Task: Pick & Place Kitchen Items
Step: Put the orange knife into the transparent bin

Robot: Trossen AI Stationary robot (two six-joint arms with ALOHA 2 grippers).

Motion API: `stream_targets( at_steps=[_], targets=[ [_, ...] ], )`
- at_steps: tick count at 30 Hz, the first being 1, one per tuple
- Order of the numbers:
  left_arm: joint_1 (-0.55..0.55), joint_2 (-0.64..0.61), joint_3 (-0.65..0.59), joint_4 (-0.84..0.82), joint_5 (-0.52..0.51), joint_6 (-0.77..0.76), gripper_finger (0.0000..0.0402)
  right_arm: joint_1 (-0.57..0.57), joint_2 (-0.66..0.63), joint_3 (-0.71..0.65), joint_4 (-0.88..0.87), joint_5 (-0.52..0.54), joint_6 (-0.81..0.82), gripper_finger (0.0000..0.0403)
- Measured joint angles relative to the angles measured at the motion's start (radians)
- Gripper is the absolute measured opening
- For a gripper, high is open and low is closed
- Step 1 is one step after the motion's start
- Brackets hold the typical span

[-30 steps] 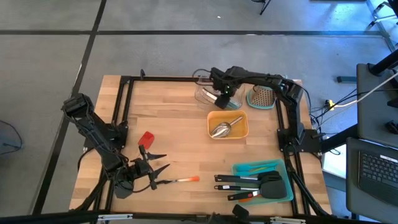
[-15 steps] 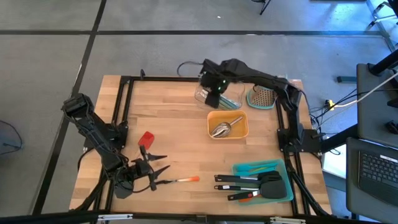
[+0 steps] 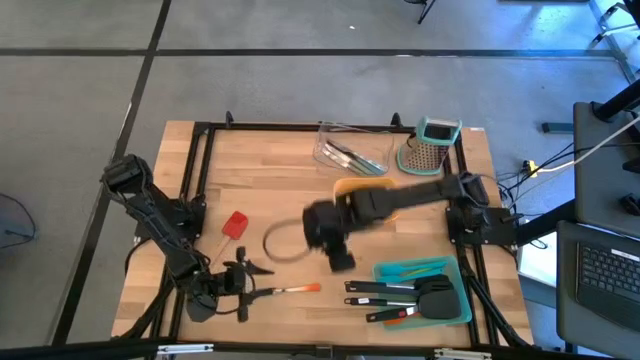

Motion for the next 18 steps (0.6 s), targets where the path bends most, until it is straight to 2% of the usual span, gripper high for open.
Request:
stream_targets(
  at_steps=[5, 9, 15, 18],
  targets=[
    [0.0, 0.136, 0.001, 0.063, 0.116, -0.096, 0.0185, 0.138, 0.0, -0.077, 0.205, 0.126, 0.096, 0.014],
    [0.0, 0.273, 0.045, 0.067, 0.16, -0.186, 0.0185, 0.198, 0.0, -0.173, 0.347, 0.232, 0.168, 0.014],
    [-0.001, 0.417, 0.149, 0.058, 0.213, -0.188, 0.0185, 0.227, 0.0, -0.37, 0.65, 0.248, 0.244, 0.014],
    [-0.001, 0.445, 0.193, -0.017, 0.221, -0.197, 0.0185, 0.227, 0.001, -0.461, 0.818, 0.248, 0.244, 0.014]
  ],
)
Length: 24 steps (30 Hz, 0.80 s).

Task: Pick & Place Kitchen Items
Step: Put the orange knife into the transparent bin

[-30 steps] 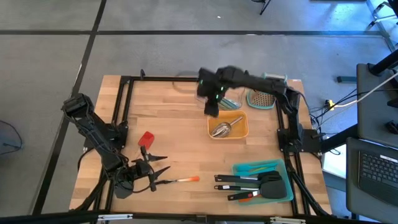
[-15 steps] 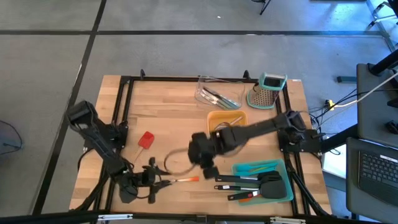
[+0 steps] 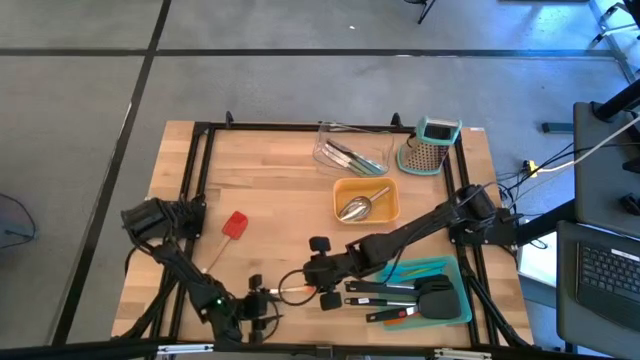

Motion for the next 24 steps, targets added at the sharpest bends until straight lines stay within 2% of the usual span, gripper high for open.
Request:
stream_targets(
  at_steps=[4, 8, 11, 17, 24],
  targets=[
    [0.0, -0.006, 0.064, -0.204, -0.002, -0.048, 0.0184, -0.014, 0.005, -0.079, 0.128, 0.0, 0.0, 0.014],
    [0.0, -0.02, 0.111, -0.351, -0.008, -0.055, 0.0184, -0.023, 0.059, -0.08, 0.172, 0.0, 0.003, 0.014],
    [0.001, -0.019, 0.103, -0.422, -0.019, -0.155, 0.0184, -0.017, 0.121, -0.056, 0.199, -0.004, 0.001, 0.014],
    [0.003, -0.019, 0.039, -0.481, -0.014, -0.326, 0.0184, 0.011, 0.178, -0.014, 0.198, 0.007, 0.027, 0.0148],
    [0.001, -0.025, 0.007, -0.447, 0.028, -0.372, 0.0184, 0.061, 0.196, -0.013, 0.211, 0.087, -0.002, 0.0208]
  ],
)
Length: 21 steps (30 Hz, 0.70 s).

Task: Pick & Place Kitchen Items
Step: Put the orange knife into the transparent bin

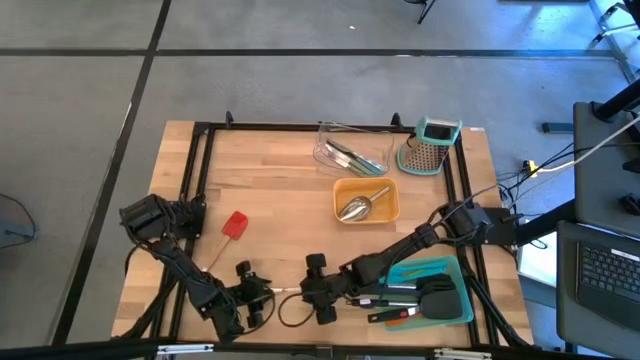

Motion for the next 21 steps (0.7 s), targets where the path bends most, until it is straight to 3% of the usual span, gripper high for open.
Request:
stream_targets(
  at_steps=[9, 14, 21],
  targets=[
    [-0.016, 0.005, -0.003, 0.026, -0.014, -0.03, 0.0184, 0.013, 0.013, 0.001, -0.022, 0.015, -0.001, 0.0241],
    [-0.029, 0.008, -0.005, 0.078, -0.036, -0.043, 0.0184, 0.013, 0.05, 0.005, -0.026, 0.048, -0.005, 0.0224],
    [-0.031, 0.01, -0.005, 0.156, -0.036, -0.035, 0.0184, -0.01, 0.068, 0.006, -0.008, -0.008, 0.05, 0.0175]
  ],
)
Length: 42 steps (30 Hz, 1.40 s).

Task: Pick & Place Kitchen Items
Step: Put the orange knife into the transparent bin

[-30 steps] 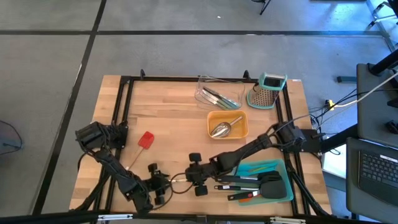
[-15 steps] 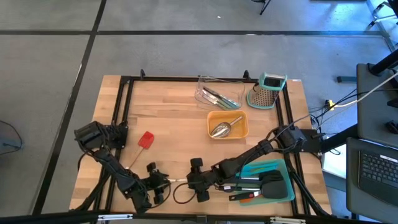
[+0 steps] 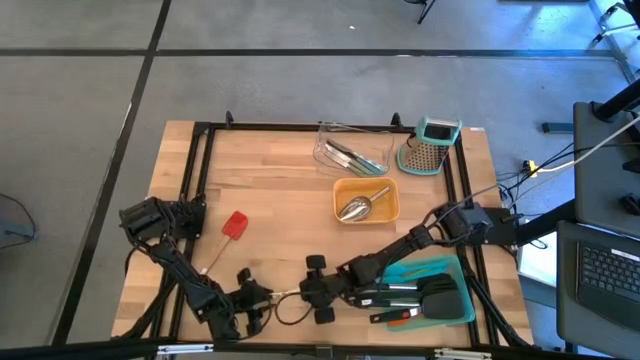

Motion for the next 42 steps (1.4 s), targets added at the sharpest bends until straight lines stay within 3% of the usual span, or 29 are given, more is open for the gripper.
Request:
stream_targets(
  at_steps=[9, 12, 22, 30, 42],
  targets=[
    [0.004, 0.0, 0.004, 0.072, -0.069, 0.122, 0.0184, -0.054, -0.007, 0.002, -0.044, -0.109, 0.111, 0.003],
    [0.005, 0.0, 0.014, 0.073, -0.073, 0.139, 0.0184, -0.056, -0.008, 0.002, -0.039, -0.114, 0.113, 0.001],
    [0.005, -0.002, 0.042, 0.032, -0.041, 0.251, 0.0184, -0.069, -0.011, -0.001, -0.009, -0.202, 0.123, 0.0008],
    [0.037, -0.003, 0.043, -0.151, 0.004, 0.165, 0.0184, -0.075, 0.005, 0.004, -0.001, -0.218, 0.132, 0.0027],
    [0.05, -0.003, 0.053, -0.12, 0.071, 0.173, 0.0184, -0.104, 0.022, 0.005, 0.001, -0.263, 0.2, 0.0035]
  ],
)
